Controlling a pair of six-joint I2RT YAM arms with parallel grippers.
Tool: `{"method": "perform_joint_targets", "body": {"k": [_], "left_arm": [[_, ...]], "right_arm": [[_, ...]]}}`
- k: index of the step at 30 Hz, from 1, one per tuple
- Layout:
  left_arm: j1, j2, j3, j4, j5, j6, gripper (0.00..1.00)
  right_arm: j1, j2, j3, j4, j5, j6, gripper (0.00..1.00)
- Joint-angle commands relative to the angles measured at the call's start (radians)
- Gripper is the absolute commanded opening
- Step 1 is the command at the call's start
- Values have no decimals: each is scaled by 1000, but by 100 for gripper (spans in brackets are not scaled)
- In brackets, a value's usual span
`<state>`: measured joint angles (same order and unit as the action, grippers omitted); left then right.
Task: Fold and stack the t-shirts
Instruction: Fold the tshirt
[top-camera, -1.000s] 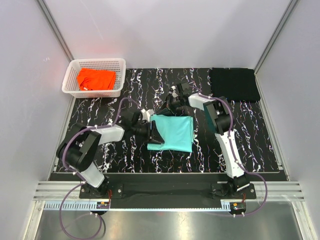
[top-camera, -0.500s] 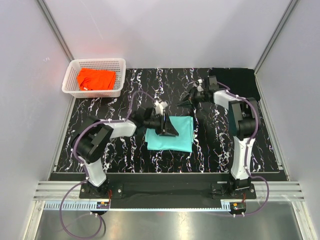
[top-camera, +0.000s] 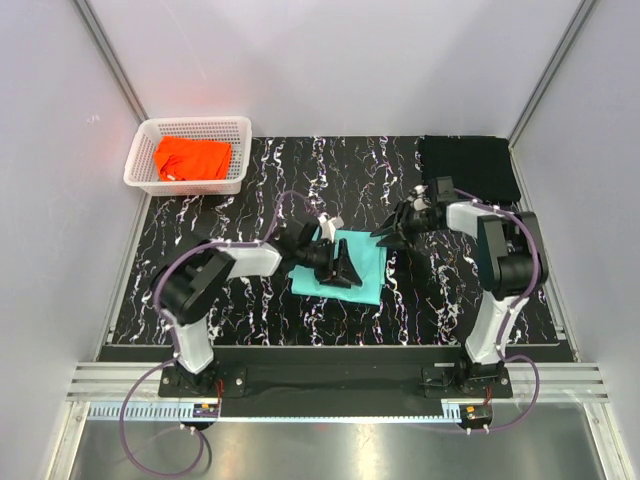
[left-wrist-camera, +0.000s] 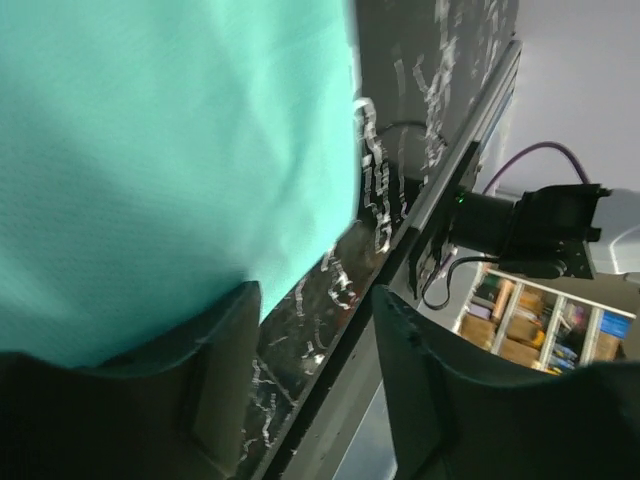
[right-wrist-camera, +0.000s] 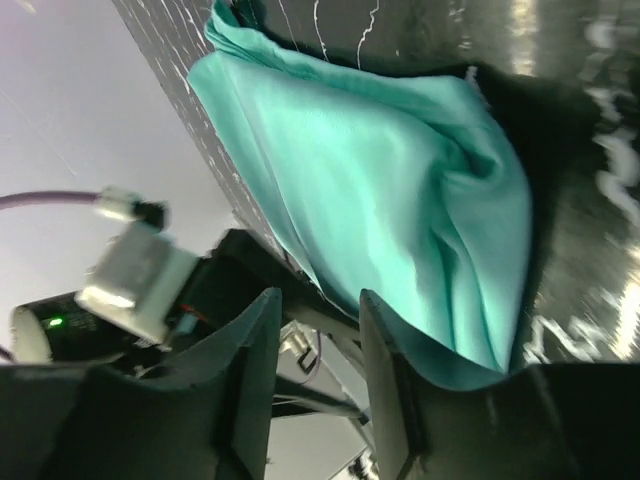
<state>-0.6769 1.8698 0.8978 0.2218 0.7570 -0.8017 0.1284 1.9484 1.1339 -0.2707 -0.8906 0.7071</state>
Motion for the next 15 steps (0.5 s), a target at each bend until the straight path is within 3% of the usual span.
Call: {"method": "perform_joint_targets", "body": {"k": [1, 6, 9, 12, 15], "left_arm": [[-18, -197, 98, -105, -89, 71, 57], [-119, -366, 125, -271, -322, 202, 66], [-272, -412, 102, -308, -589, 382, 65], [-493, -361, 117, -396, -973, 644, 64], [-573, -285, 128, -418, -1123, 735, 63]], "right_arm": [[-47, -123, 4, -64, 36, -125, 47], [-52, -186, -9, -156, 65, -196, 59], [-64, -256, -45, -176, 90, -207, 63], [-88, -321, -98, -202, 130, -221, 67], [-105, -364, -132, -220, 139, -238, 68]]}}
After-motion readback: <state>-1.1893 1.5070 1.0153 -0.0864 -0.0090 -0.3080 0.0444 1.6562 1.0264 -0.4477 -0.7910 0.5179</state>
